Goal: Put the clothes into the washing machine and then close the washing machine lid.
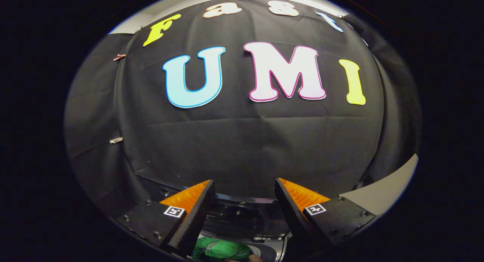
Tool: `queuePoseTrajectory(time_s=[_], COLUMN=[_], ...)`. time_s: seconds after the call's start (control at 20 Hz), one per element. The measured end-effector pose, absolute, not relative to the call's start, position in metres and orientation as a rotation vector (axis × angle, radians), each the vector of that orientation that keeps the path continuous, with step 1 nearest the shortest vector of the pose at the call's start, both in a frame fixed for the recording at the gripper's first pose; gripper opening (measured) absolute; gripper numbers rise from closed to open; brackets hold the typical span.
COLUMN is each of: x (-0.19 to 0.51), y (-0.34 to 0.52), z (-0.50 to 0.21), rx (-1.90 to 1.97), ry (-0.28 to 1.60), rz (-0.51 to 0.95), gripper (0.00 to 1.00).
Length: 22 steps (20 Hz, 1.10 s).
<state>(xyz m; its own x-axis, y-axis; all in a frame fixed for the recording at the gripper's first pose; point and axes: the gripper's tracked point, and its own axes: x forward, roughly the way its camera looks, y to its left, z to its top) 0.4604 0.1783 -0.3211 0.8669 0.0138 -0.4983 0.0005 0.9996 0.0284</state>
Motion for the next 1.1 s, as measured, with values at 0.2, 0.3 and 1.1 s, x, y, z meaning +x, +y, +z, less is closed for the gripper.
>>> queuePoseTrajectory(time_s=[0.2, 0.3, 1.1], x=[0.464, 0.463, 0.387], y=[0.174, 0.174, 0.177], z=[-0.33, -0.331, -0.311], rx=[0.044, 0.03, -0.008], ry=[0.554, 0.553, 0.602], rz=[-0.005, -0.011, -0.017], gripper=[1.0, 0.99, 0.99])
